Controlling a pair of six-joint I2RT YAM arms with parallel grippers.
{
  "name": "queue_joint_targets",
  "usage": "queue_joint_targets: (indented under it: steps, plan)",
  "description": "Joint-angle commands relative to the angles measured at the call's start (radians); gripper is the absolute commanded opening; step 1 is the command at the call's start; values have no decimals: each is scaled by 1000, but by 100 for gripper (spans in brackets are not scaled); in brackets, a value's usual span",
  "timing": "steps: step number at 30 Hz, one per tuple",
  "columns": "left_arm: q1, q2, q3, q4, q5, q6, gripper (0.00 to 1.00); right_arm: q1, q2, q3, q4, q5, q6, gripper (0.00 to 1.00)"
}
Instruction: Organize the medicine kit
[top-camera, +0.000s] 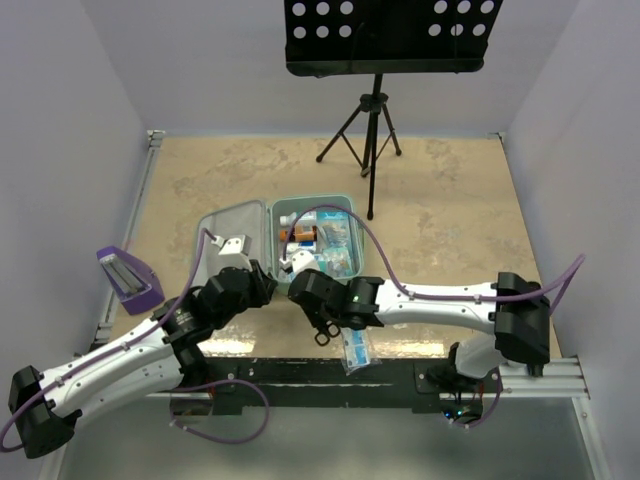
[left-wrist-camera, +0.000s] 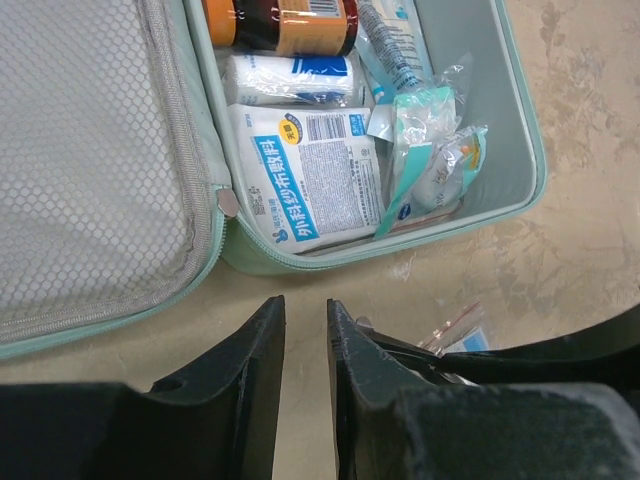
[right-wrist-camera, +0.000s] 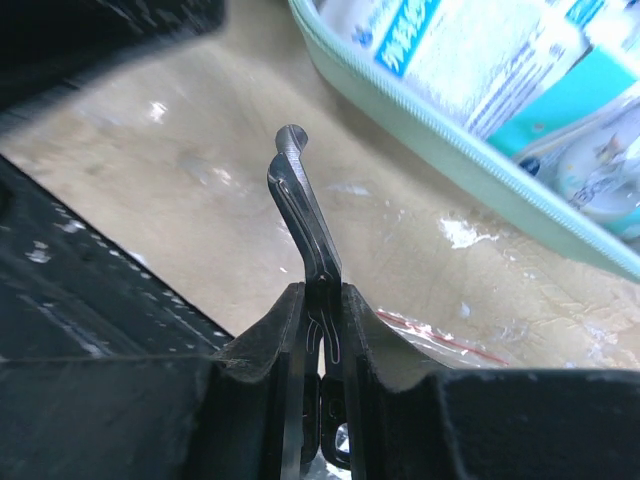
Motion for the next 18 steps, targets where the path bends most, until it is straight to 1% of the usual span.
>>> queue_joint_targets:
  steps: [1, 3, 10, 14, 18]
  plan:
    - [0, -2, 62, 5, -35, 15, 28, -24, -50, 77, -36, 7, -3, 17]
    - [0, -8, 74, -4, -40, 18, 28, -48, -58, 94, -42, 12, -15, 17]
    - [1, -31, 94, -27, -63, 29, 29, -292, -93, 146, 10, -57, -118, 17]
    - [1, -31, 97, -26, -66, 34, 29, -397, -12, 220, 51, -82, -181, 17]
    - [1, -28, 101, -31, -64, 43, 29, -495, 80, 283, 100, -118, -204, 16]
